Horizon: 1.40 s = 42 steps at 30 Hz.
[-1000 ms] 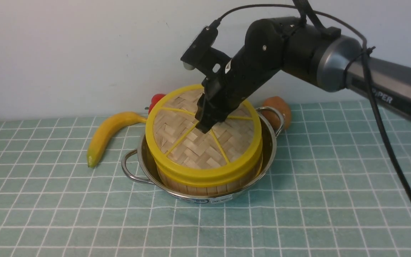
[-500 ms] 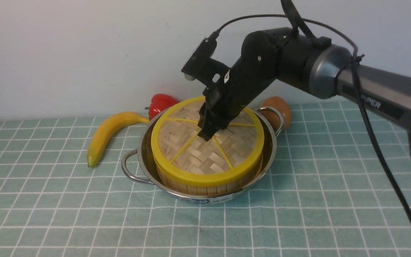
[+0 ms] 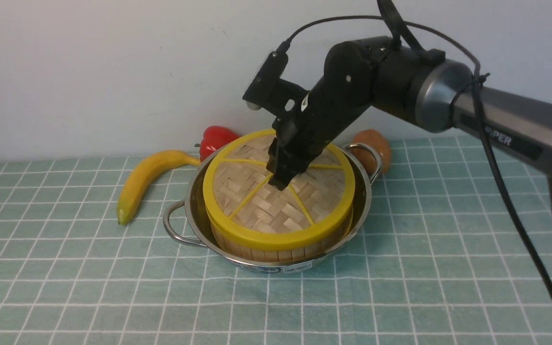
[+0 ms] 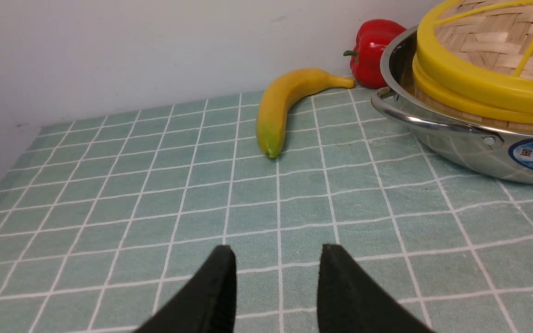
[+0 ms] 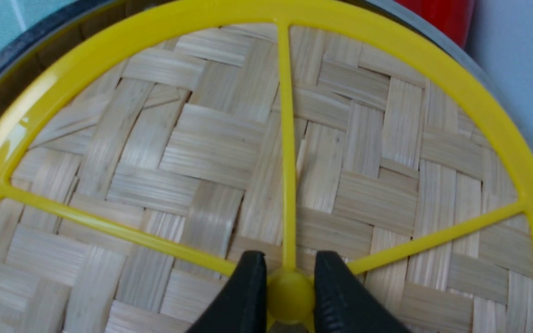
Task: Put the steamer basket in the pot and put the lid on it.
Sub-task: Use the right arm to place the steamer lid on the steamer
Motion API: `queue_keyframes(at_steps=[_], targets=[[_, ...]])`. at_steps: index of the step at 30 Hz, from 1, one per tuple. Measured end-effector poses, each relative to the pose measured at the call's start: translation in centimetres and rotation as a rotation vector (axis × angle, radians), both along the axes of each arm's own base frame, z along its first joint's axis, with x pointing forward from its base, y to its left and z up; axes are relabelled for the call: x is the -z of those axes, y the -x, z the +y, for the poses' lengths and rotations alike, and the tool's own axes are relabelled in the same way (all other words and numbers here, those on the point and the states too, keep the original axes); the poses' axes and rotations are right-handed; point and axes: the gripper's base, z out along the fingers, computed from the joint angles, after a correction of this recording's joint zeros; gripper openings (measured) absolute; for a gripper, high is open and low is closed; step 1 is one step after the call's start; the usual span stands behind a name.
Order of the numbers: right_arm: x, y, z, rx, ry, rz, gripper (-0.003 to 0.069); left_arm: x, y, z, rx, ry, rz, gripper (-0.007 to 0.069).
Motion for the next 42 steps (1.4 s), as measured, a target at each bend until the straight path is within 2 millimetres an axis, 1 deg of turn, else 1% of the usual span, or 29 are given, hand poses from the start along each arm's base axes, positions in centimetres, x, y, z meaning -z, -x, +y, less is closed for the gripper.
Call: queue_keyframes(at_steps=[13,19,39,42], targets=[[0.1,0.1,-0.1,-0.007,0.014,0.015,0.0146,0.0,0.0,0.0,0.000,0.000,0.000,0.0243],[-1.1,0.3,-0.3,-0.011,0.008,-0.014,0.0146,0.0,0.0,0.0,0.000,0.000,0.000,0.0243],[-1.2,0.2,-0.2,-0.008,-0.010,-0.026,0.0146,0.0,0.0,0.0,0.000,0.000,0.000,0.0243],[-1.0,0.1,-0.1,-0.007,-0.010,-0.027,0.0146,0.0,0.0,0.0,0.000,0.000,0.000,0.0243]])
